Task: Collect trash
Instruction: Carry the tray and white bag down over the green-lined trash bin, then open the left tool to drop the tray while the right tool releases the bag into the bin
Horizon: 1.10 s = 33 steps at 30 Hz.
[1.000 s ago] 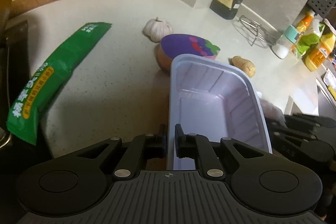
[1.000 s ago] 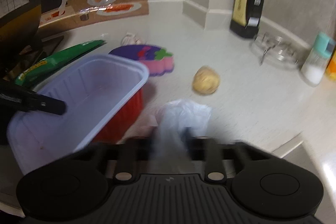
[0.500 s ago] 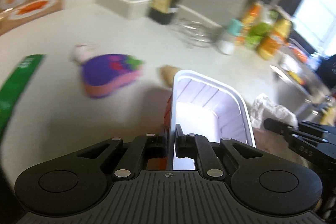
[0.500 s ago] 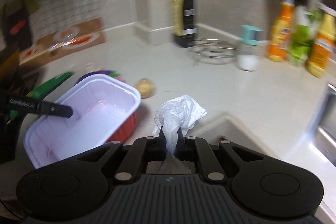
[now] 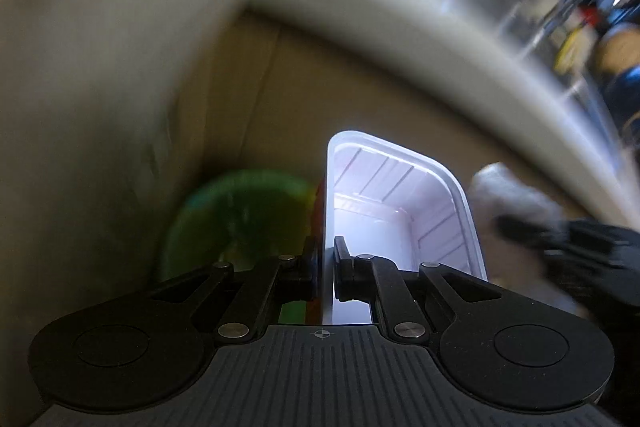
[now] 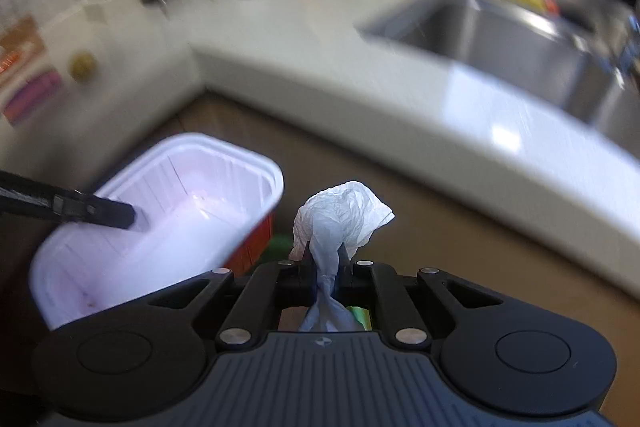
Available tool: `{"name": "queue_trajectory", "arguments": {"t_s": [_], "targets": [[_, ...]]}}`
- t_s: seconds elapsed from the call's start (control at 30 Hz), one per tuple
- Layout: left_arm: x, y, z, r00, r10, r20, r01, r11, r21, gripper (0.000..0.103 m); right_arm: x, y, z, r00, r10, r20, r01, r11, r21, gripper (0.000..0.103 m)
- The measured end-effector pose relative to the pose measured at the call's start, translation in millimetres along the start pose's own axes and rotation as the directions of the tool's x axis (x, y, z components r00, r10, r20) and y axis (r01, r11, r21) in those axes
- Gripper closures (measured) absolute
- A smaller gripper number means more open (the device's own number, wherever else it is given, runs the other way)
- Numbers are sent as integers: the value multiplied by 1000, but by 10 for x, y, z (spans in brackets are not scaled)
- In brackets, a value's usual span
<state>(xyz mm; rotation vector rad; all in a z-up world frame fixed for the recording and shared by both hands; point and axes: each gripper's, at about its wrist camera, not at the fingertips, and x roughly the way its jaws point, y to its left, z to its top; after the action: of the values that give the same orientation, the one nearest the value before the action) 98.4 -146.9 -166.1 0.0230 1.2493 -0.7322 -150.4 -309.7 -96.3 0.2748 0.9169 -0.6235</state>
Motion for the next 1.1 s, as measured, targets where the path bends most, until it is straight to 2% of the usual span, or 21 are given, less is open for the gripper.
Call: {"name": "queue_trajectory", "arguments": {"t_s": [0.07,0.17,0.27,0.37,0.47,0.6,0.7,0.83,0.93,1.03,1.1], "targets": [[455,77,-162,996,39,-82,-43,998,-43,92,137,-115,-187,998,-27,-58,28,1000,4,96],[1126,265,-424,978,106,-178,-128,985,-113,92,436,-229,-406,986,-11,-164,14,1000,16,96],[1577,439,-590,968,153,-201,-191,964,-187,92,740,-287,-573,967,33,-253,-30,999,16,96],[1982,593,-722,962,203,-183,-243,943,-227,91,992,-302,-673,951,52,-306,-62,998,-21,96],[2413,848,-899,957,191,-220,-251,922,-293,86,1243,-316,-749,938,73,-338,-101,993,-67,96],[2748,1061,-1085,937,205,-283,-294,899,-324,85,1500,-254,-878,926,43,-374,-112,980,-165,96],[2665,1117,-1126,935,194,-296,-297,886,-356,85,1568,-161,-889,918,73,-391,-157,969,-188,96],[2205,1024,-1122,961,158,-229,-246,868,-432,85,1702,-48,-859,889,182,-421,-259,957,-133,96],[1832,924,-1061,975,139,-172,-202,877,-437,85,1858,103,-781,863,274,-425,-328,943,-60,96],[1525,859,-1073,981,133,-144,-183,888,-422,85,2063,249,-702,830,340,-441,-363,931,34,94],[1422,844,-1091,983,129,-132,-174,888,-426,85,2182,303,-660,790,383,-479,-376,920,116,86]]}}
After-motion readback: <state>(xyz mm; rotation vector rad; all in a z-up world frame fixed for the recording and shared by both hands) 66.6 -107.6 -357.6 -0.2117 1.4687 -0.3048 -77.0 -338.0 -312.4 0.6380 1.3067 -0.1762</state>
